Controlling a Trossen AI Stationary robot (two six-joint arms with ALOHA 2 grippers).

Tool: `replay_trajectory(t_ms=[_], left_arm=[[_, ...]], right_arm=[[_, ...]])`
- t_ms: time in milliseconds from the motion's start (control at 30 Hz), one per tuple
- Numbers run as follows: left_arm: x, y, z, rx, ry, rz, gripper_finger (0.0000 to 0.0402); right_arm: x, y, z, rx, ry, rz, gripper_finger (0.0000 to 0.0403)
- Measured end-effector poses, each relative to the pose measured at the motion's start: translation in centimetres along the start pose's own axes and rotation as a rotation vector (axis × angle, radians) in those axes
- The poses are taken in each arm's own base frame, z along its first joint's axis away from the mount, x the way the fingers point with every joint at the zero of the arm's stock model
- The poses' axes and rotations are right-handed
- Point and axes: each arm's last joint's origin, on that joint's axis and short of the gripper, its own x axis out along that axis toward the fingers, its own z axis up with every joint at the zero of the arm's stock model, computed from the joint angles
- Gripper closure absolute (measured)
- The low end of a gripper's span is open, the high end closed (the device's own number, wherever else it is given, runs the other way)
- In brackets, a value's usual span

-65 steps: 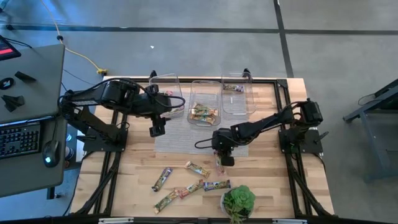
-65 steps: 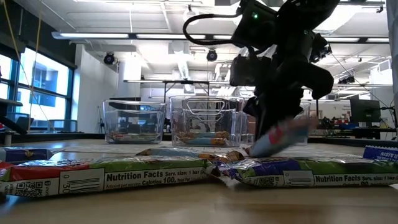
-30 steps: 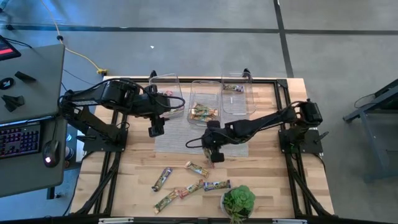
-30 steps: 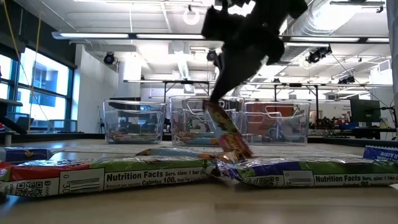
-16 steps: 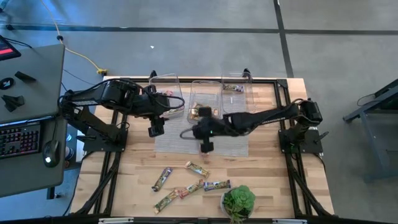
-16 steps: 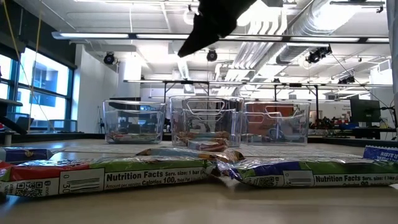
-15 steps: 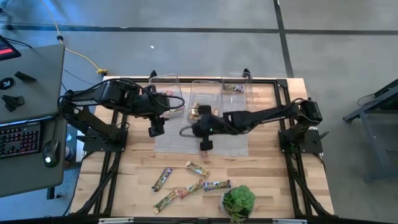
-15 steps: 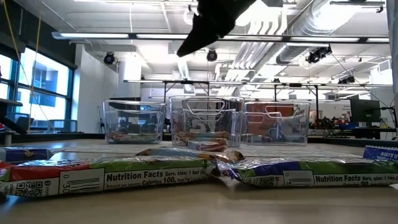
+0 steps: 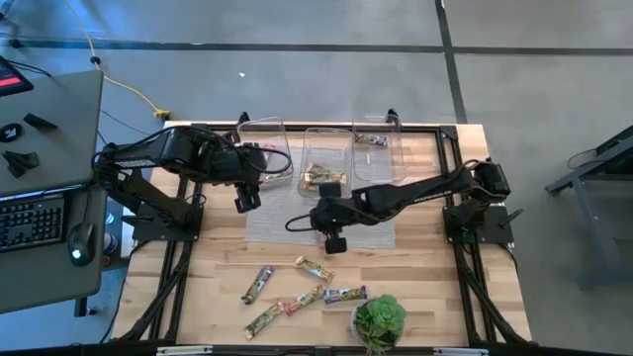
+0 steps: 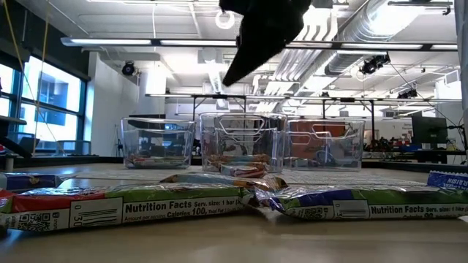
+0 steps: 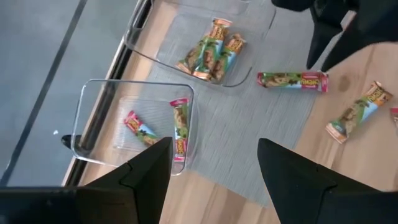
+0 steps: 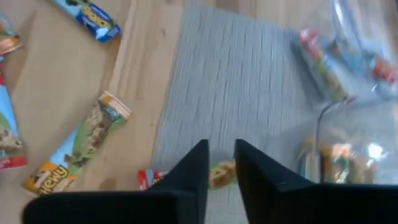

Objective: Pick and place Granola Bars by type
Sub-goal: Put the red granola bar into the left transparent bin

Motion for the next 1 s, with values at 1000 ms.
replay_trajectory(t_ms=[1000], left_arm=[[0.0,0.0,0.0,-0.023,-0.005,0.011,0.0174]], right_arm=[[8.3,2.6,-3.7,0.706,0.124,-0.285,0.0267]])
